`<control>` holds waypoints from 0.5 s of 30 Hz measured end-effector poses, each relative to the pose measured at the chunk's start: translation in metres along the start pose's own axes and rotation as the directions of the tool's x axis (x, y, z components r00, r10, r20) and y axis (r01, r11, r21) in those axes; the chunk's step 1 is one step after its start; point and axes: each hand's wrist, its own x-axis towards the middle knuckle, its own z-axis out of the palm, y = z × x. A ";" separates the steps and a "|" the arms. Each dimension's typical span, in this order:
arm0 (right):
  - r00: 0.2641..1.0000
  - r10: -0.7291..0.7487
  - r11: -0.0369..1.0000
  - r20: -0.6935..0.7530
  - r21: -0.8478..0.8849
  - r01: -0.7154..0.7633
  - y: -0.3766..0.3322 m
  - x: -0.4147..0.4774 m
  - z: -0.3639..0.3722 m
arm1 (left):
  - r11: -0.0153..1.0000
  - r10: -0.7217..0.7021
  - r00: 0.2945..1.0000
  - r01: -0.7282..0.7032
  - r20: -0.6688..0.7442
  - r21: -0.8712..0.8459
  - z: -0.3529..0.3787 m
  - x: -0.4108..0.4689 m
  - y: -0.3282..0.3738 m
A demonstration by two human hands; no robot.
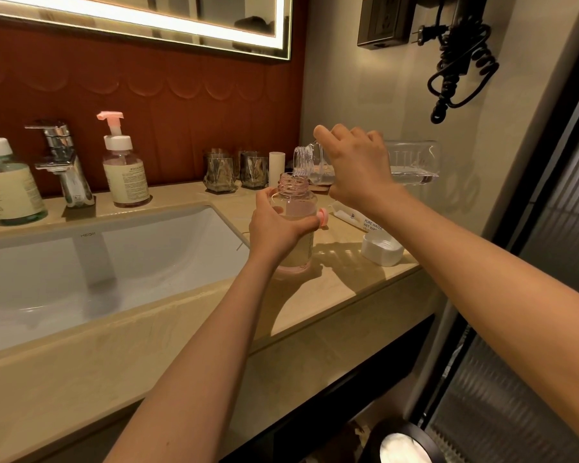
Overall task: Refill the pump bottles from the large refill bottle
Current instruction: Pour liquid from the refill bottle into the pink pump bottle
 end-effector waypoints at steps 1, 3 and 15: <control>1.000 0.000 1.000 -0.001 0.000 0.000 0.000 0.000 0.000 | 1.000 -0.001 1.000 0.001 0.000 -0.001 0.000 0.000 0.000; 1.000 0.001 1.000 -0.001 -0.001 -0.001 0.000 0.000 0.000 | 1.000 -0.004 1.000 0.004 0.000 -0.002 0.000 0.000 0.000; 1.000 0.000 1.000 -0.004 -0.014 0.000 -0.001 0.000 0.000 | 1.000 -0.003 1.000 0.003 0.001 -0.007 -0.001 0.000 0.000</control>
